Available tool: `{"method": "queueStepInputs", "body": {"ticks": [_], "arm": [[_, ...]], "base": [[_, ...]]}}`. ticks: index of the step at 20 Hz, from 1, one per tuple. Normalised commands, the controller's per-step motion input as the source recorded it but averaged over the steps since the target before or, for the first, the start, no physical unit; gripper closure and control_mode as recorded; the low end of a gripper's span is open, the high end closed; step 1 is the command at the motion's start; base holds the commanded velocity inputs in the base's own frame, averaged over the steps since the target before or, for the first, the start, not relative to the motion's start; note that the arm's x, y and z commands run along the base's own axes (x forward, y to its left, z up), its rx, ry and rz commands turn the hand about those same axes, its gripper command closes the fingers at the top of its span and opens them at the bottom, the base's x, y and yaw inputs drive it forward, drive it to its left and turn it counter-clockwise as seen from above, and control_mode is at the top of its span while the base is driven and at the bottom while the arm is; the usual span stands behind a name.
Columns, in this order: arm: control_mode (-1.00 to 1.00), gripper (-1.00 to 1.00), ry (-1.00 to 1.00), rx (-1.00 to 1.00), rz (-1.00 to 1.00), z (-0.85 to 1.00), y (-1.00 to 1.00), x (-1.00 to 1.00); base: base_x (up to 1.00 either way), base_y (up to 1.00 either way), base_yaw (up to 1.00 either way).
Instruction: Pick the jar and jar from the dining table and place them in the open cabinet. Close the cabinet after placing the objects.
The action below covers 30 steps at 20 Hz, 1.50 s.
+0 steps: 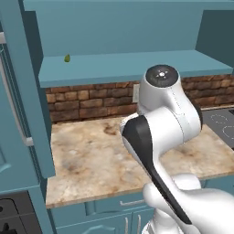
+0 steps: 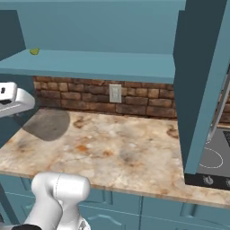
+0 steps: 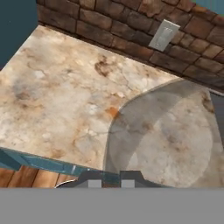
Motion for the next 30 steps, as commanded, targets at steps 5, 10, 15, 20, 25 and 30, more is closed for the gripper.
{"method": "queueStepInputs", "body": {"ticks": [5, 10, 15, 20, 25, 30], "arm": [[-1.00, 1.00, -0.02, -0.04, 0.11, 0.52, -0.18, -0.03], [-1.00, 1.00, 0.00, 0.00, 0.08, 0.40, -0.27, 0.00], [-1.00, 1.00, -0.05, -0.01, 0.07, 0.39, -0.24, 0.00], [-1.00, 1.00, -0.10, -0.02, 0.10, 0.30, -0.17, 0.11], [-1.00, 1.00, -0.04, -0.01, 0.13, 0.15, -0.11, 0.30], [-1.00, 1.00, -0.01, 0.00, 0.13, 0.15, -0.10, 0.23]], "base": [[0.00, 0.00, 0.00], [0.00, 0.00, 0.00], [0.00, 0.00, 0.00], [0.00, 0.00, 0.00], [0.00, 0.00, 0.00], [0.00, 0.00, 0.00]]}}
